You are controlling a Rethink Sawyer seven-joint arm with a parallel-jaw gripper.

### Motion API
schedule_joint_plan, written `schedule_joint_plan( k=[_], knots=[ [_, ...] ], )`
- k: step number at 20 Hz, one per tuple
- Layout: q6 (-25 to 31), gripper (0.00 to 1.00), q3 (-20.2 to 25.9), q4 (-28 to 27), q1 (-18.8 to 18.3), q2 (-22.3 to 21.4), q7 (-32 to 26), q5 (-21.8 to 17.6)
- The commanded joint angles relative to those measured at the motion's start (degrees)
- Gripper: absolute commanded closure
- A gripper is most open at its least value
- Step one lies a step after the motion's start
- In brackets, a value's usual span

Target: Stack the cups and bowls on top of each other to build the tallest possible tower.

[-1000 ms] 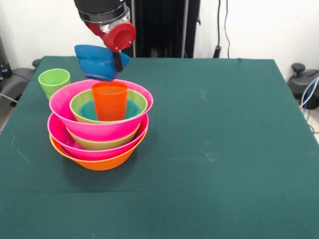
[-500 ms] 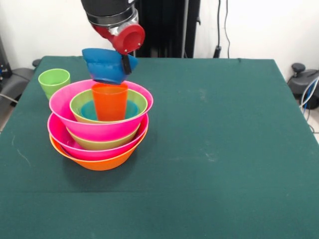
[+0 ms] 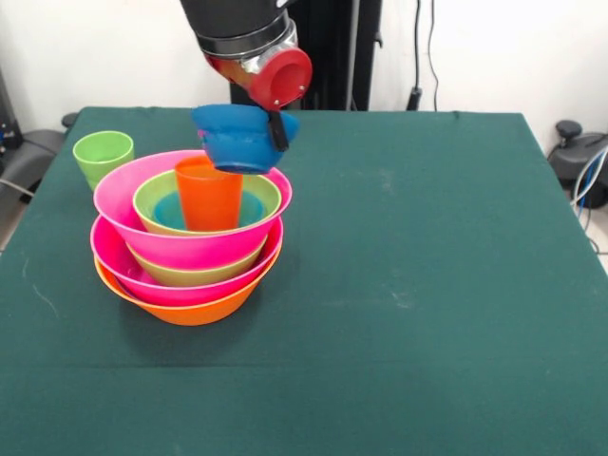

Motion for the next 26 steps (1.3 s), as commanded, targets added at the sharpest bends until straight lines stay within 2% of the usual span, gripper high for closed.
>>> schedule_joint_plan(
  k=[1,8,13,20,26],
  knots=[
    [7.31,1.0,8.17,5.07,-2.62,3.38,-2.92,2.19],
    [11.52,1.0,9.61,5.84,-4.28,4.4,-2.45,2.89],
    [17.17,1.0,8.91,6.08,-4.87,4.1,-0.1,2.55],
    [19.36,1.0,7.89,8.68,-5.26,3.39,1.06,3.03],
    [22.34,1.0,7.19,4.02,-5.45,5.58,1.53,0.81]
  ],
)
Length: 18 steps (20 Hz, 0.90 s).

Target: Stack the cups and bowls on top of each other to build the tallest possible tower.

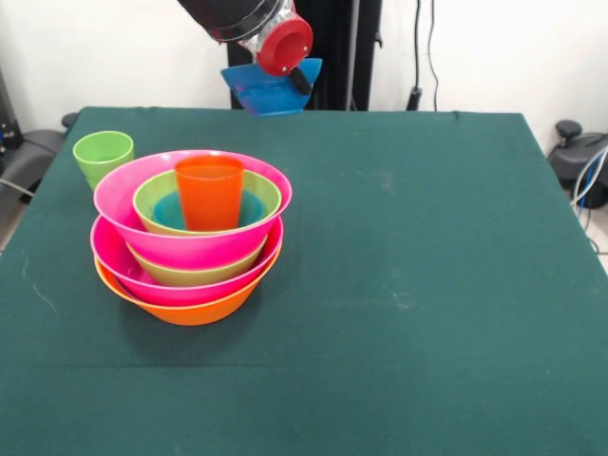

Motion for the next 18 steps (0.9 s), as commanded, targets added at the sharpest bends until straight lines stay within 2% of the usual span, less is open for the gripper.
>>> schedule_joint_plan(
  k=[1,3,5,9,13,18],
  knots=[
    [6.96,1.0,3.52,-1.49,-0.25,6.03,1.62,-2.1],
    [8.41,1.0,3.53,-3.82,-0.25,7.19,1.52,-2.95],
    [10.81,1.0,3.79,-8.63,-0.53,10.36,1.1,-4.17],
    [11.7,1.0,3.65,-13.71,-0.52,13.96,-0.45,-5.49],
    [13.84,1.0,3.65,-18.38,-0.62,16.27,-1.75,-6.75],
    [15.93,1.0,3.63,-21.59,-0.77,17.35,-2.53,-7.87]
  ],
)
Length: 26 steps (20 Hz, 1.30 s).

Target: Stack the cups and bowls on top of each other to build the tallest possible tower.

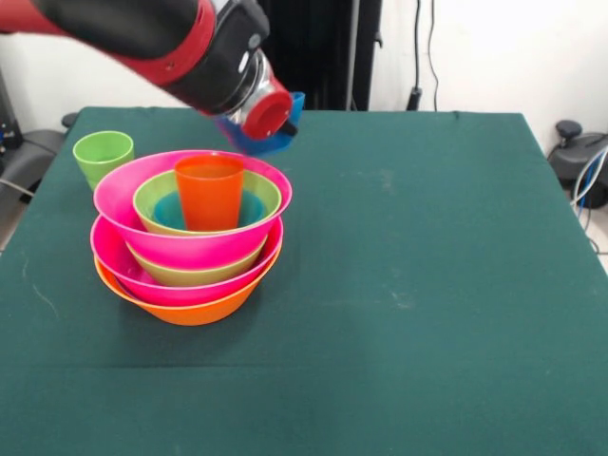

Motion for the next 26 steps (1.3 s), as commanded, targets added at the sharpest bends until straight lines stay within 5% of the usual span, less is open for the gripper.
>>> schedule_joint_plan(
  k=[1,10,26],
  knots=[
    [5.98,1.0,3.58,-8.5,-0.22,4.64,-2.75,-5.25],
    [10.58,1.0,2.51,-9.02,-0.34,2.1,-1.98,-6.65],
    [15.27,1.0,0.11,2.01,2.05,-10.65,3.18,-3.41]
  ],
)
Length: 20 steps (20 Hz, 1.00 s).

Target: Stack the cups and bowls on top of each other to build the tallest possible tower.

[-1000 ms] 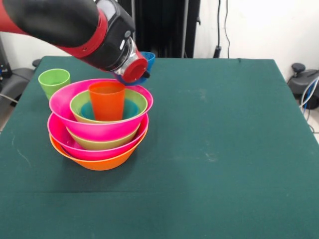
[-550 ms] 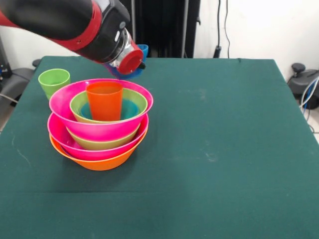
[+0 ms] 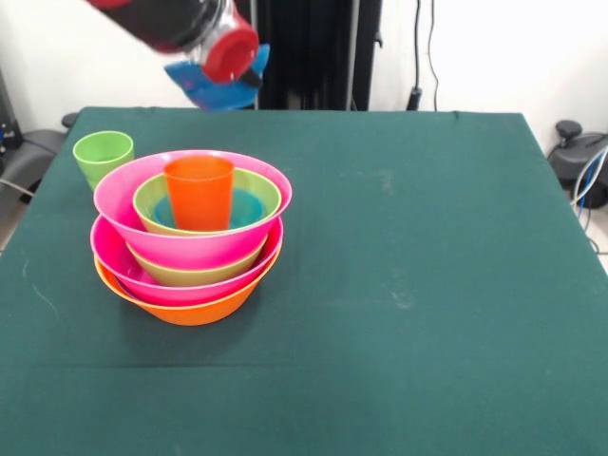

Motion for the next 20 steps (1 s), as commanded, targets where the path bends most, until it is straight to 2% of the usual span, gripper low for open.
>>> schedule_joint_plan(
  k=[1,13,20],
  knots=[
    [6.48,1.0,0.88,7.13,2.11,-5.86,3.3,-0.2],
    [6.73,1.0,3.23,-3.77,1.2,2.25,3.2,-1.74],
    [6.08,1.0,2.9,-6.21,1.23,4.44,2.27,-2.34]
  ],
)
